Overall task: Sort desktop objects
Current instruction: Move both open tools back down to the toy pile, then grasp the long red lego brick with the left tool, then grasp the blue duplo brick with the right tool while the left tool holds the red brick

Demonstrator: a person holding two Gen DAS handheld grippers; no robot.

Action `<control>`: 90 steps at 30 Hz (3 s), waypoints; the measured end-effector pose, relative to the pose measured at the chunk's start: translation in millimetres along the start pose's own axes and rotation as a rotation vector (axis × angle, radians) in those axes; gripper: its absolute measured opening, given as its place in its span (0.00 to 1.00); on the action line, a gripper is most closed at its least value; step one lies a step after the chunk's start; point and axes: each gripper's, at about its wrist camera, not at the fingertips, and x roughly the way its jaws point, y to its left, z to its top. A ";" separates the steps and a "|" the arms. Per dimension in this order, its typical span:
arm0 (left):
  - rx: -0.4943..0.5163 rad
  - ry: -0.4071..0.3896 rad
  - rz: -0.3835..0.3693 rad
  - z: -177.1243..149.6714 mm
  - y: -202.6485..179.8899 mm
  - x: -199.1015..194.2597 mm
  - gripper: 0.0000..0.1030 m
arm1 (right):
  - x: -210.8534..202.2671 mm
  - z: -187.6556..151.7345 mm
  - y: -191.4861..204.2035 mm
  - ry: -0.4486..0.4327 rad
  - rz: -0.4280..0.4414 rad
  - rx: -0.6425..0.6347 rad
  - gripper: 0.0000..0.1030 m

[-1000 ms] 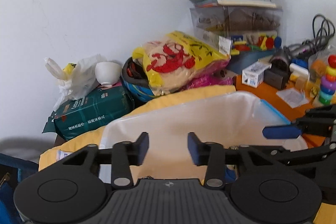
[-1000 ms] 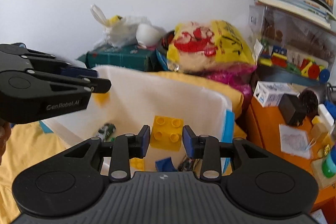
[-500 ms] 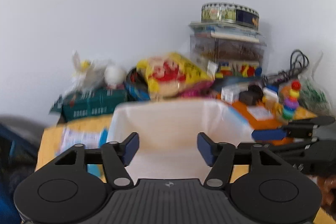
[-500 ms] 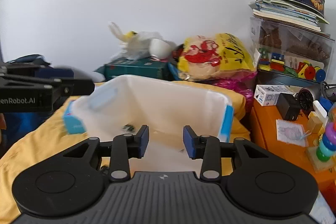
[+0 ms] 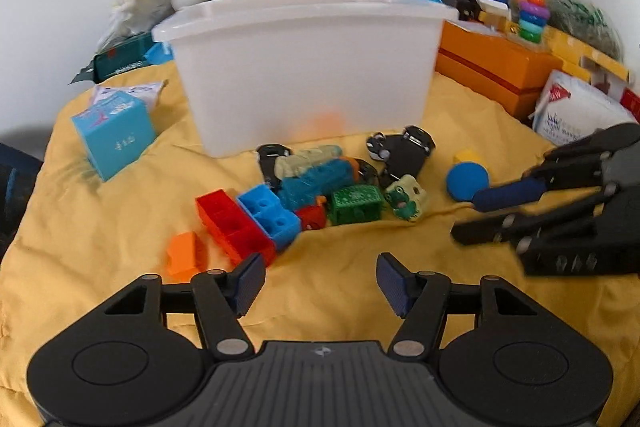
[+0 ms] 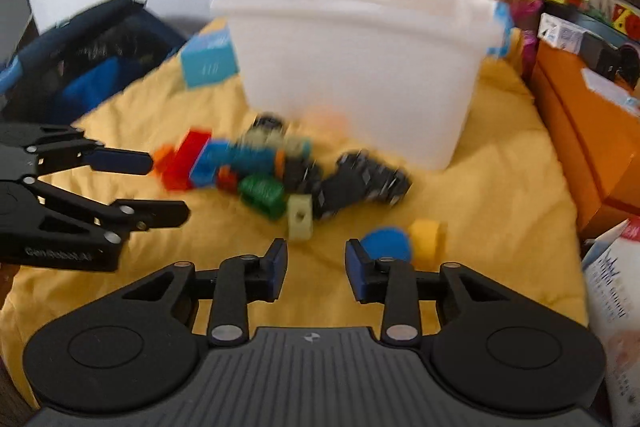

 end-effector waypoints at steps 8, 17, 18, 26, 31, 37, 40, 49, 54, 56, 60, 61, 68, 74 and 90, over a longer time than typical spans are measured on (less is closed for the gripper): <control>0.034 -0.012 0.101 16.2 2.4 20.0 0.62 | 12.1 -26.2 26.3 0.026 -0.059 -0.131 0.35; -0.070 0.090 0.065 20.9 36.9 42.0 0.41 | 9.7 -30.5 27.1 0.017 -0.069 -0.120 0.35; -0.070 0.097 0.046 20.1 38.2 45.1 0.40 | 9.9 -30.4 27.4 0.017 -0.069 -0.120 0.35; -0.022 0.066 -0.066 0.0 33.8 17.4 0.32 | 8.8 -32.5 30.6 0.014 -0.074 -0.121 0.35; 0.054 0.069 -0.144 -29.5 10.6 -14.8 0.27 | 6.4 -33.7 29.8 0.016 -0.071 -0.118 0.35; 0.053 0.052 -0.119 -53.3 -4.0 -36.3 0.30 | 5.0 -32.9 32.4 0.026 -0.073 -0.130 0.35; 0.042 0.050 -0.090 -55.3 0.1 -39.1 0.30 | 3.0 -28.3 36.6 0.015 -0.062 -0.151 0.35; -0.019 0.041 -0.012 -62.6 19.3 -49.9 0.41 | 4.9 20.6 77.3 -0.083 0.009 -0.216 0.37; 0.028 0.013 -0.013 -59.9 13.4 -55.3 0.43 | 12.0 22.4 82.2 -0.063 0.024 -0.193 0.37; 0.053 0.014 -0.015 -57.8 7.9 -52.9 0.43 | 15.4 21.1 78.8 -0.046 0.015 -0.189 0.37; 0.099 -0.013 -0.021 -50.5 -1.9 -56.7 0.43 | 22.9 23.6 80.0 -0.001 0.013 -0.235 0.17; 0.113 -0.023 -0.017 -48.2 -4.1 -57.9 0.44 | 20.9 21.5 79.2 0.009 0.009 -0.236 0.17; 0.199 -0.014 -0.055 -35.0 -19.3 -42.7 0.46 | -13.1 -7.7 28.2 -0.038 0.075 0.030 0.16; 0.439 -0.064 -0.031 -42.8 -48.1 -41.9 0.45 | -26.0 -28.1 -8.8 -0.101 0.340 0.367 0.16; -0.158 0.101 -0.156 -18.2 45.7 -5.9 0.22 | -31.3 -43.8 -24.4 0.005 0.093 0.233 0.29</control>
